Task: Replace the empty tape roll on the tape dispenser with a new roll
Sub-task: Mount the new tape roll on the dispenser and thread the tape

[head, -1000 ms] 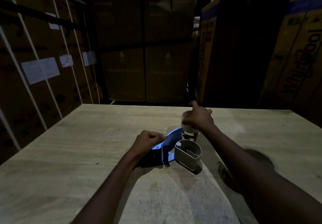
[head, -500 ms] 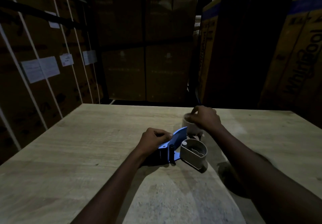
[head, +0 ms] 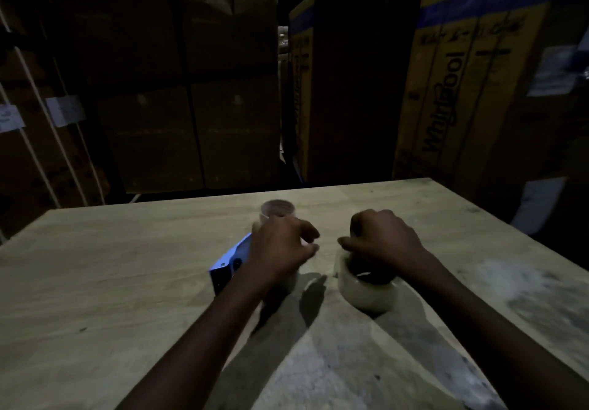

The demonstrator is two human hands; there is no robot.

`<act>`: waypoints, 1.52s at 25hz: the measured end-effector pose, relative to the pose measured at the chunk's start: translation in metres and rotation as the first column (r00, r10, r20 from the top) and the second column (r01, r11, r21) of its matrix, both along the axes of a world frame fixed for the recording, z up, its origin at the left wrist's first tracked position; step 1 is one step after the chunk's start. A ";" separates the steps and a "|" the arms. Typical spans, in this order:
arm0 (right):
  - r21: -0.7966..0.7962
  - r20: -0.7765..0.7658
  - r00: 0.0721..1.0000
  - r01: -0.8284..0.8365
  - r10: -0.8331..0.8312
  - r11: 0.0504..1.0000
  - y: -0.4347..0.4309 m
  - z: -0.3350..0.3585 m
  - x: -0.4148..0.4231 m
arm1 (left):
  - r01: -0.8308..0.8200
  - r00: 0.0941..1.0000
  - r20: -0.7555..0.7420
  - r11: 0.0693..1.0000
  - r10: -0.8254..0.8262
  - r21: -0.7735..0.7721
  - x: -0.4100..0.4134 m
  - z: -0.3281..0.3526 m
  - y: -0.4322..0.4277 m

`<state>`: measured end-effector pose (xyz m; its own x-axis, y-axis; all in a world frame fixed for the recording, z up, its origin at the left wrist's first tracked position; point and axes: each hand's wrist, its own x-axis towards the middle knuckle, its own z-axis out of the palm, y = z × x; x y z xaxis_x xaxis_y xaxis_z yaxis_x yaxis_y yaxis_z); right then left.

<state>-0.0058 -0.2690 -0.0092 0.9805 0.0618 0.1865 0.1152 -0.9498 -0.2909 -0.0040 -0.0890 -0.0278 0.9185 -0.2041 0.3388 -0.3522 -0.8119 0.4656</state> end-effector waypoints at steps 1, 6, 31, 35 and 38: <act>-0.008 -0.018 1.000 0.000 0.000 1.000 -0.005 -0.001 -0.009 | 0.011 1.000 -0.019 0.999 -0.010 0.051 -0.004 -0.004 -0.014; -0.043 -0.009 0.999 -0.044 0.043 0.998 -0.011 -0.011 -0.043 | -0.052 0.996 -0.070 0.984 0.064 0.169 -0.014 -0.021 -0.036; 0.150 0.182 0.858 -0.507 0.480 0.849 0.024 -0.003 0.015 | -0.129 0.956 0.168 0.858 0.241 -0.497 -0.035 -0.010 0.047; 0.183 0.208 0.817 -0.573 0.538 0.799 0.043 -0.001 0.024 | -0.175 0.951 0.144 0.860 0.273 -0.479 -0.050 -0.013 0.077; 0.172 0.252 0.807 -0.581 0.535 0.795 0.046 -0.008 0.025 | -0.219 0.939 0.129 0.844 0.318 -0.490 -0.058 -0.020 0.093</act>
<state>0.0192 -0.2228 -0.0169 0.7347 0.5203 0.4353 0.6764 -0.6110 -0.4113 -0.0622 0.0042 -0.0474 0.8177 0.2665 0.5103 -0.2760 -0.5963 0.7538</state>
